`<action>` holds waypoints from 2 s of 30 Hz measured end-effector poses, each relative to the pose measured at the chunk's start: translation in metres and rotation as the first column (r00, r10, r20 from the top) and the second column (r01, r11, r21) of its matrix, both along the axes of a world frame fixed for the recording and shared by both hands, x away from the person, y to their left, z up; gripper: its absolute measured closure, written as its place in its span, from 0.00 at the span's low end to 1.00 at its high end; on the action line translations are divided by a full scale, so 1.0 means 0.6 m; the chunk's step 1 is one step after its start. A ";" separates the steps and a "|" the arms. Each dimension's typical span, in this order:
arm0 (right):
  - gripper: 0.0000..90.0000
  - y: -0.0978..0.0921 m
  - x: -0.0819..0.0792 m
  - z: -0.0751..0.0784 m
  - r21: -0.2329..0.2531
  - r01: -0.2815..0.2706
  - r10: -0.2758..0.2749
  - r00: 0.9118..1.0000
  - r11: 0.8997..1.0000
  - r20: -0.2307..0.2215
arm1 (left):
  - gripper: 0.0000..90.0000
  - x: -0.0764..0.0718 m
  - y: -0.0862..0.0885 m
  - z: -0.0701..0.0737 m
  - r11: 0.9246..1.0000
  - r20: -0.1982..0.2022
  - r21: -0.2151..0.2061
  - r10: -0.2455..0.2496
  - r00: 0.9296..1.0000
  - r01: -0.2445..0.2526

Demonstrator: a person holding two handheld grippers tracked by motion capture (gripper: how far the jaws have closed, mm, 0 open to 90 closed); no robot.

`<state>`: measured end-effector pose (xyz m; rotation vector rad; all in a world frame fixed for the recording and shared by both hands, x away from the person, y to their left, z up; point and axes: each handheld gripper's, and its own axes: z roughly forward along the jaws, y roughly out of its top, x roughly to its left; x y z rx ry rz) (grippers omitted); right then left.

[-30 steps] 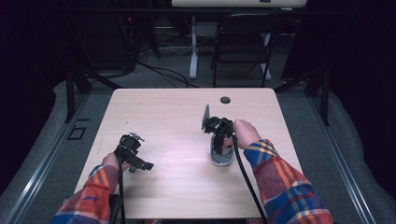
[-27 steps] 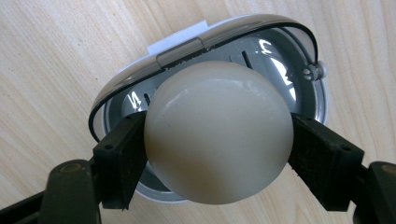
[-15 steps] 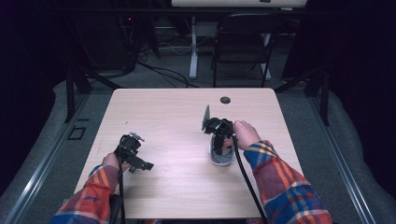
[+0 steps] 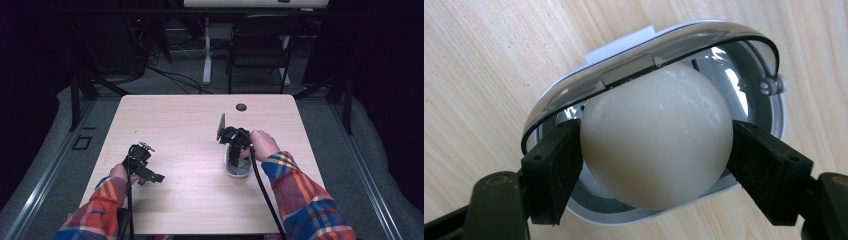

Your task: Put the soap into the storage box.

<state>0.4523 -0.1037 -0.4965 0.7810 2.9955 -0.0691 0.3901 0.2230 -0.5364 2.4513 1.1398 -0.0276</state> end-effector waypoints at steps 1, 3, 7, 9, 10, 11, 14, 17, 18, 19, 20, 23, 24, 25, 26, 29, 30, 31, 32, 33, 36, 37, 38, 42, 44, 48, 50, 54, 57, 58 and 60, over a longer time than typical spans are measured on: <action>0.26 0.000 0.000 0.000 0.000 0.000 0.000 1.000 1.000 0.000 | 0.00 0.000 0.000 0.000 1.000 0.003 0.002 -0.004 1.000 0.004; 0.26 -0.002 -0.001 0.001 0.005 0.000 0.000 1.000 1.000 0.003 | 0.00 0.000 0.000 0.000 1.000 0.003 0.002 -0.004 1.000 0.004; 0.24 -0.008 -0.005 0.011 0.029 0.007 -0.007 1.000 1.000 0.003 | 0.00 0.000 0.000 0.000 1.000 0.000 0.002 -0.001 1.000 0.001; 0.22 -0.011 -0.009 0.016 0.042 0.006 -0.007 1.000 0.999 0.008 | 0.00 0.000 0.000 0.000 1.000 0.000 0.001 -0.001 1.000 0.001; 0.22 -0.012 -0.010 0.020 0.047 0.004 -0.005 1.000 0.999 0.014 | 0.00 0.000 0.000 0.000 1.000 0.000 0.001 -0.001 1.000 0.001; 0.21 -0.014 -0.012 0.024 0.052 0.002 -0.003 1.000 0.999 0.014 | 0.00 0.000 0.000 0.000 1.000 0.000 0.001 0.000 1.000 0.000; 0.16 -0.020 -0.018 0.034 0.068 0.001 -0.004 0.999 0.998 0.035 | 0.00 0.000 0.000 0.000 1.000 0.002 0.003 -0.003 1.000 0.003; 0.16 -0.025 -0.023 0.042 0.082 0.006 -0.009 0.999 0.997 0.043 | 0.00 0.000 0.000 0.000 1.000 0.002 0.003 -0.003 1.000 0.003; 0.13 -0.033 -0.026 0.049 0.092 0.008 -0.013 0.998 0.996 0.055 | 0.00 0.000 0.000 0.000 1.000 0.002 0.002 -0.003 1.000 0.003; 0.13 -0.033 -0.026 0.049 0.092 0.008 -0.013 0.998 0.996 0.055 | 0.00 0.000 0.000 0.000 1.000 0.002 0.002 -0.003 1.000 0.003; 0.11 -0.036 -0.028 0.053 0.094 0.013 -0.018 0.998 0.995 0.057 | 0.00 0.000 0.000 0.000 1.000 0.003 0.002 -0.003 1.000 0.003; 0.06 -0.055 -0.035 0.067 0.112 0.030 -0.040 0.995 0.993 0.087 | 0.00 0.000 0.000 0.000 1.000 0.002 0.003 -0.003 1.000 0.003; 0.05 -0.060 -0.037 0.071 0.112 0.035 -0.045 0.995 0.993 0.092 | 0.00 0.000 0.000 0.001 1.000 0.002 0.002 -0.001 1.000 0.001; 0.05 -0.065 -0.039 0.074 0.113 0.036 -0.047 0.994 0.993 0.098 | 0.00 0.000 0.000 0.000 1.000 0.003 0.003 -0.003 1.000 0.003; 0.03 -0.070 -0.041 0.078 0.115 0.042 -0.054 0.993 0.993 0.103 | 0.00 0.000 0.000 0.000 1.000 0.002 0.002 -0.003 1.000 0.003; 0.02 -0.087 -0.048 0.084 0.135 0.057 -0.074 0.990 0.989 0.124 | 0.00 0.000 0.000 0.000 1.000 0.004 0.004 -0.005 1.000 0.005; 0.02 -0.087 -0.048 0.084 0.135 0.057 -0.074 0.990 0.989 0.124 | 0.00 0.000 0.000 0.000 1.000 0.005 0.004 -0.004 1.000 0.004; 0.01 -0.093 -0.050 0.087 0.133 0.056 -0.074 0.989 0.990 0.128 | 0.00 0.000 0.000 0.000 1.000 0.003 0.003 -0.002 1.000 0.002; 0.00 -0.105 -0.055 0.090 0.143 0.070 -0.090 0.986 0.987 0.139 | 0.00 0.000 0.000 0.000 1.000 0.002 0.003 -0.001 1.000 0.001; 0.00 -0.111 -0.058 0.091 0.153 0.076 -0.098 0.984 0.985 0.146 | 0.00 0.000 -0.001 0.000 1.000 0.002 0.004 -0.002 1.000 0.002; 0.00 -0.130 -0.065 0.095 0.149 0.079 -0.103 0.982 0.986 0.160 | 0.00 -0.001 -0.001 0.000 1.000 -0.001 0.003 0.003 1.000 -0.003; 0.00 -0.136 -0.068 0.096 0.149 0.084 -0.108 0.981 0.985 0.163 | 0.00 -0.001 -0.001 0.000 1.000 -0.001 0.003 0.002 1.000 -0.002; 0.00 -0.142 -0.071 0.096 0.153 0.091 -0.116 0.979 0.984 0.169 | 0.00 -0.001 -0.001 0.000 1.000 -0.001 0.003 0.002 1.000 -0.002; 0.00 -0.161 -0.078 0.093 0.162 0.114 -0.142 0.974 0.980 0.174 | 0.00 0.000 -0.001 0.000 1.000 0.001 0.007 -0.003 1.000 0.003; 0.00 -0.175 -0.081 0.091 0.152 0.122 -0.148 0.974 0.981 0.172 | 0.00 0.000 -0.001 0.000 1.000 0.001 0.008 -0.005 1.000 0.005; 0.00 -0.201 -0.090 0.082 0.146 0.157 -0.180 0.970 0.977 0.164 | 0.00 0.000 -0.002 0.000 1.000 0.004 0.005 -0.004 1.000 0.004; 0.00 -0.215 -0.094 0.078 0.147 0.174 -0.197 0.967 0.974 0.160 | 0.00 -0.001 -0.002 0.000 1.000 0.005 0.005 -0.004 1.000 0.004; 0.00 -0.242 -0.104 0.066 0.139 0.204 -0.223 0.964 0.969 0.144 | 0.00 0.000 -0.002 0.000 1.000 0.004 0.007 -0.006 1.000 0.006; 0.00 -0.265 -0.116 0.052 0.144 0.232 -0.251 0.958 0.962 0.137 | 0.00 -0.001 -0.003 0.000 1.000 0.002 0.006 -0.005 1.000 0.005; 0.00 -0.270 -0.119 0.047 0.151 0.243 -0.264 0.955 0.958 0.133 | 0.00 0.000 -0.003 0.000 1.000 0.002 0.007 -0.005 1.000 0.005; 0.00 -0.275 -0.120 0.045 0.132 0.239 -0.257 0.957 0.962 0.137 | 0.00 0.000 -0.003 0.000 1.000 0.002 0.008 -0.006 1.000 0.006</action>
